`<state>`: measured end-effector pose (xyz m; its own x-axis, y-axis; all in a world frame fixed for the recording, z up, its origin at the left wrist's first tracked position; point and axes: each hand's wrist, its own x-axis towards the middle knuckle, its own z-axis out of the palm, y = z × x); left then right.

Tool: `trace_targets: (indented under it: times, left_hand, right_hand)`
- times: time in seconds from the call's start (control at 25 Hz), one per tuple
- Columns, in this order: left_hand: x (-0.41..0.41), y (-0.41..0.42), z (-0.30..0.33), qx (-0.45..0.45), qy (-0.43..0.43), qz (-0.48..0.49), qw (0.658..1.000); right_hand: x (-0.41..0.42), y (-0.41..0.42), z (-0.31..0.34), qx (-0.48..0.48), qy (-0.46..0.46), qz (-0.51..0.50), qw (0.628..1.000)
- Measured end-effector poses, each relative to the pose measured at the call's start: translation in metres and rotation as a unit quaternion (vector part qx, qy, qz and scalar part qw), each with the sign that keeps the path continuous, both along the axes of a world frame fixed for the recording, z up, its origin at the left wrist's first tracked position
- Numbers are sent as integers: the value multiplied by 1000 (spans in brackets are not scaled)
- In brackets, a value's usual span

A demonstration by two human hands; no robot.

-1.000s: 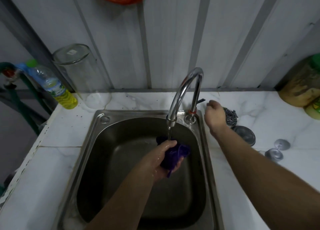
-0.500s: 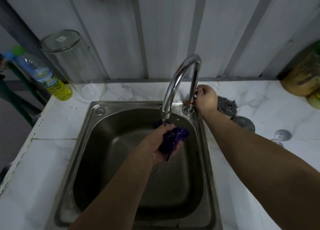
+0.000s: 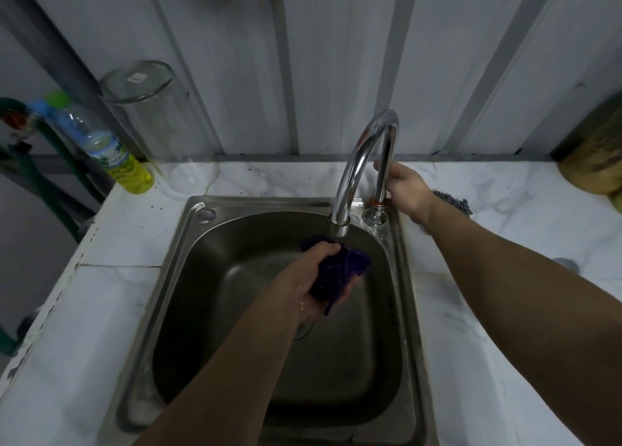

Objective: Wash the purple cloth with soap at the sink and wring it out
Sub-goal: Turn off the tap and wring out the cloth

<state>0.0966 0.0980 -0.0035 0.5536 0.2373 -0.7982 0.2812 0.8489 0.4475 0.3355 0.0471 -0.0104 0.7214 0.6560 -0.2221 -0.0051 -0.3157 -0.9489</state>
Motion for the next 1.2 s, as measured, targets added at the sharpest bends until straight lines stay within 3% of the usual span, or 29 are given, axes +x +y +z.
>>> trace_targets:
  times: [0.2,0.28,0.36,0.52,0.68,1.0,1.12,1.2]
  left_hand:
    - [-7,-4,3,-37,-42,11,998]
    - [-15,-6,4,-50,-63,28,996]
    - [-23,-7,6,-54,-73,42,995]
    - [-40,-9,15,-62,-91,45,993]
    - [-56,-12,22,-101,-116,60,986]
    - [-70,-28,25,-152,-118,55,980]
    - [-71,-34,25,-196,-127,83,969]
    - [-73,-34,24,-215,-130,78,965]
  right_hand:
    - [-11,-7,8,-26,9,-17,999]
    - [-37,-21,4,-21,-37,-136,990]
    - [-76,-40,-5,53,-32,-226,972]
    - [-159,-62,-19,195,220,-81,952]
    - [-197,-53,-18,226,441,35,868]
    - [-223,-46,-24,225,563,26,795]
    - [-222,-49,-24,235,560,38,793]
    - [-214,-49,-19,233,516,64,822]
